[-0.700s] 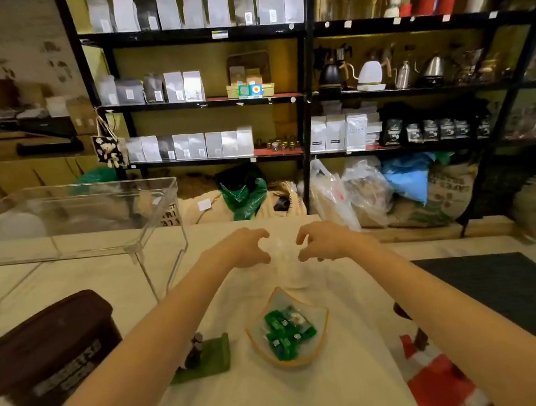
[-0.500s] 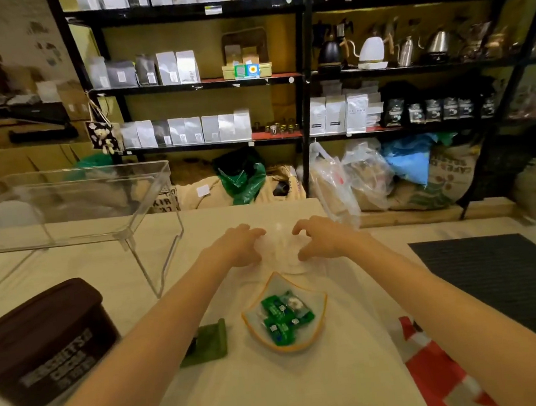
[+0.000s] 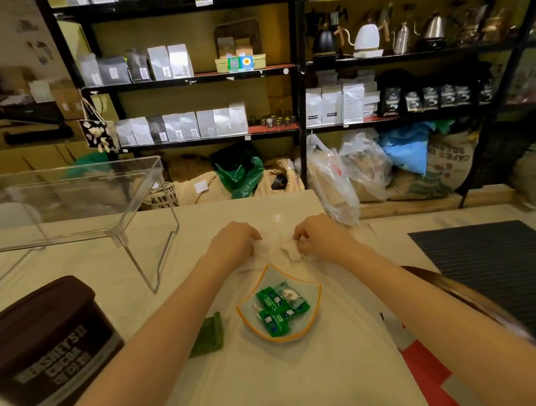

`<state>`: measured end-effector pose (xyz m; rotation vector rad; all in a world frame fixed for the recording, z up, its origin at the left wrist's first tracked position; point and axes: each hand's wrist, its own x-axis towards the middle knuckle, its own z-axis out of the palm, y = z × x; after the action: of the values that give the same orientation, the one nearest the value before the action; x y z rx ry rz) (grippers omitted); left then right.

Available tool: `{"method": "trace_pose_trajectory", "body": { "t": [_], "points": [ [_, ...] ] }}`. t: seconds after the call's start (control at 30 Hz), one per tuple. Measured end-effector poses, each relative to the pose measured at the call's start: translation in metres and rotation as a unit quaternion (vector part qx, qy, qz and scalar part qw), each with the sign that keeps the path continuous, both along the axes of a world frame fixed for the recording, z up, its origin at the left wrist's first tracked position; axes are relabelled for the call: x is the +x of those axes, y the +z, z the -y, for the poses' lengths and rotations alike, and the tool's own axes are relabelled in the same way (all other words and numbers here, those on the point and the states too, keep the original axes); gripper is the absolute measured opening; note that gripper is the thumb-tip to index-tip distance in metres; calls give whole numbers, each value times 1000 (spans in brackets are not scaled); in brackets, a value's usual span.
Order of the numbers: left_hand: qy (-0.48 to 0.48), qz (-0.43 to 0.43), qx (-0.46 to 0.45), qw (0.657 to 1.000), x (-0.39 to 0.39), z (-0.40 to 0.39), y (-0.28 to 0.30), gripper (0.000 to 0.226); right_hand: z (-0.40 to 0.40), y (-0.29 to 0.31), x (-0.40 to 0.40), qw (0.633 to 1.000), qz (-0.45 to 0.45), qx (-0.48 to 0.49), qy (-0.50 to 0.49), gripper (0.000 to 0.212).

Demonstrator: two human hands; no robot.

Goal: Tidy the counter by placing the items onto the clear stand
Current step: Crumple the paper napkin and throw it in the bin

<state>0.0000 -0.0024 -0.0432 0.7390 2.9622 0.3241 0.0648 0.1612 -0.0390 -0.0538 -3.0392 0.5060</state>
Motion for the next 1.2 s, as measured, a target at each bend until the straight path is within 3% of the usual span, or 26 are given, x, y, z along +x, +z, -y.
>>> {"method": "trace_pose_trajectory", "body": {
  "t": [0.33,0.57,0.9,1.2],
  "points": [
    [30,-62,104,992,30,16,26,35,-8,17,16,997,-64,-37,33,28],
    [17,-107,189,976,91,35,67,29,7,50,56,988,-123,-78,50,27],
    [-22,-142,204,968,228,125,75,27,96,53,179,979,-164,-101,67,24],
    [-44,-88,204,974,350,220,35,26,197,11,310,962,-192,-182,63,10]
  ]
}}
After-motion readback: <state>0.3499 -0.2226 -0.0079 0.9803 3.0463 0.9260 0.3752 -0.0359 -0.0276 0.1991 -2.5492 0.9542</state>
